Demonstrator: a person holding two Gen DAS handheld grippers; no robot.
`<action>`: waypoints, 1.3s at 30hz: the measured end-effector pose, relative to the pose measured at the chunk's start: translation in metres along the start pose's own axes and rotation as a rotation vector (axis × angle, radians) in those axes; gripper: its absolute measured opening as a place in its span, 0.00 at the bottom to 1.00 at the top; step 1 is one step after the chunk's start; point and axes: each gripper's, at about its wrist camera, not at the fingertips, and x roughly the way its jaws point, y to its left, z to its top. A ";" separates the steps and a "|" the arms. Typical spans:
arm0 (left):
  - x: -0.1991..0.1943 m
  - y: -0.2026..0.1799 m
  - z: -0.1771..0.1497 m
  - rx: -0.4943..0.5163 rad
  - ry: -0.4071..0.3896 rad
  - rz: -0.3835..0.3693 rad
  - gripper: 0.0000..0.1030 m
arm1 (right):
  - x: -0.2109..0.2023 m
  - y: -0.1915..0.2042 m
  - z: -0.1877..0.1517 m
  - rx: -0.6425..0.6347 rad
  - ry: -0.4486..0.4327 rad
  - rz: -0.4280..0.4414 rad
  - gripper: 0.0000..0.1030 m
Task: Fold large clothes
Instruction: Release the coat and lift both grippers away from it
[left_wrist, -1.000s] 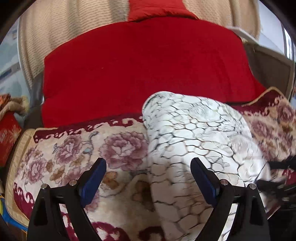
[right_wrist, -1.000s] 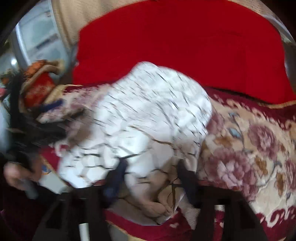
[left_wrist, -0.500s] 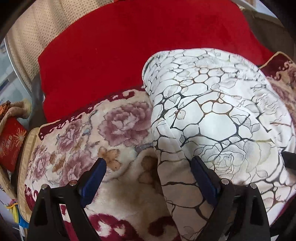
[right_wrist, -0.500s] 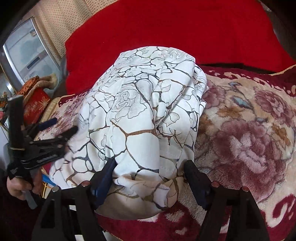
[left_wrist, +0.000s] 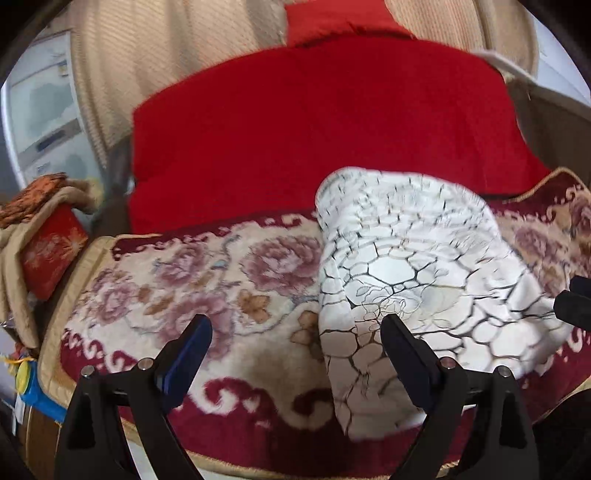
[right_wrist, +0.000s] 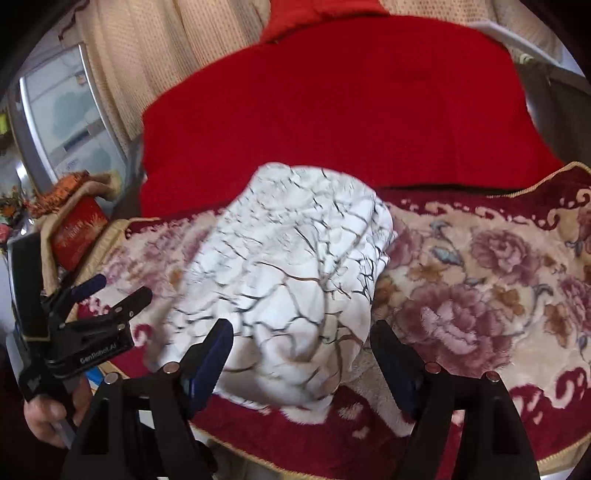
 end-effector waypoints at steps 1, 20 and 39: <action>-0.007 0.001 0.000 -0.006 -0.009 0.004 0.90 | -0.006 0.003 0.000 -0.002 -0.008 0.001 0.77; -0.143 0.007 0.001 -0.015 -0.196 0.106 0.97 | -0.117 0.042 -0.026 -0.001 -0.119 0.015 0.77; -0.211 0.014 -0.005 -0.036 -0.275 0.164 0.97 | -0.168 0.064 -0.046 -0.045 -0.182 -0.003 0.77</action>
